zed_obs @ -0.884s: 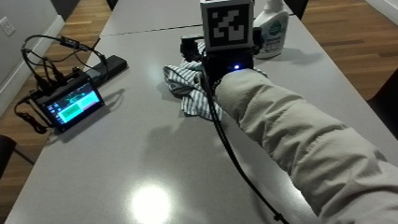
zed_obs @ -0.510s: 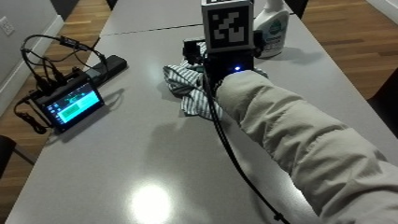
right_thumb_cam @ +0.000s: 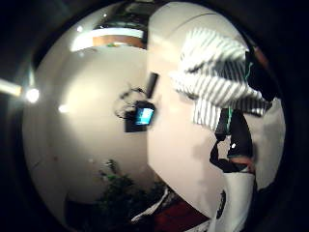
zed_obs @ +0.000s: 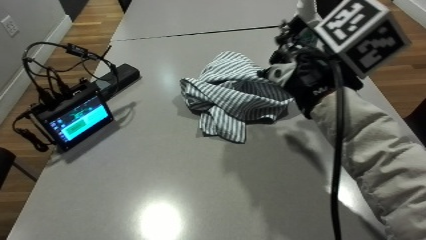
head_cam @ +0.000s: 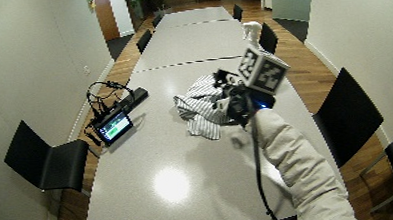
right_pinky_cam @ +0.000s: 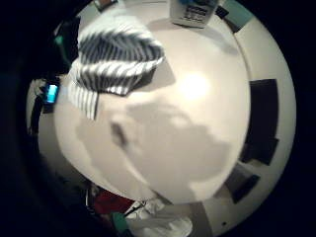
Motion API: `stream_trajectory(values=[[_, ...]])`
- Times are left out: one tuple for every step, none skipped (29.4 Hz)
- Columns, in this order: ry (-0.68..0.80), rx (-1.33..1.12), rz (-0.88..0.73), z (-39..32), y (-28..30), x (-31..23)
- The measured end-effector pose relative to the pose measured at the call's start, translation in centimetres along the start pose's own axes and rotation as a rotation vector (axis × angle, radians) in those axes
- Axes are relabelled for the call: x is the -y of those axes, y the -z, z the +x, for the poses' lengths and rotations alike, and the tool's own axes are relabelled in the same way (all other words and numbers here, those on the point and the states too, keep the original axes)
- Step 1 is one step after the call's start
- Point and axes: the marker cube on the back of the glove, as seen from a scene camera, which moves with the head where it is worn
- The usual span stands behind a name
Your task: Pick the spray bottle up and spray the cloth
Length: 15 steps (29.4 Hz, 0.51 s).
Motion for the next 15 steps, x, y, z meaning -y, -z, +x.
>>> stream_trajectory(values=[[0.006,0.096,0.03,0.9,0.9,0.1],[0.009,0.176,0.054,1.6,1.6,0.1],[0.01,0.236,0.073,2.2,2.1,0.1],[0.011,0.283,0.092,2.6,2.5,0.2],[0.011,0.329,0.117,3.0,2.9,0.3],[0.013,0.378,0.153,3.6,3.2,0.6],[0.012,0.429,0.198,4.4,3.7,1.0],[0.008,0.474,0.244,5.3,4.1,1.5],[0.002,0.508,0.287,6.2,4.6,2.0],[-0.004,0.529,0.32,7.1,4.9,2.6],[-0.011,0.541,0.341,7.9,5.3,3.2],[-0.02,0.547,0.35,8.6,5.5,3.8],[-0.032,0.549,0.348,9.3,5.7,4.4],[-0.047,0.551,0.339,9.8,5.9,4.9],[-0.063,0.554,0.325,10.4,6.1,5.5]])
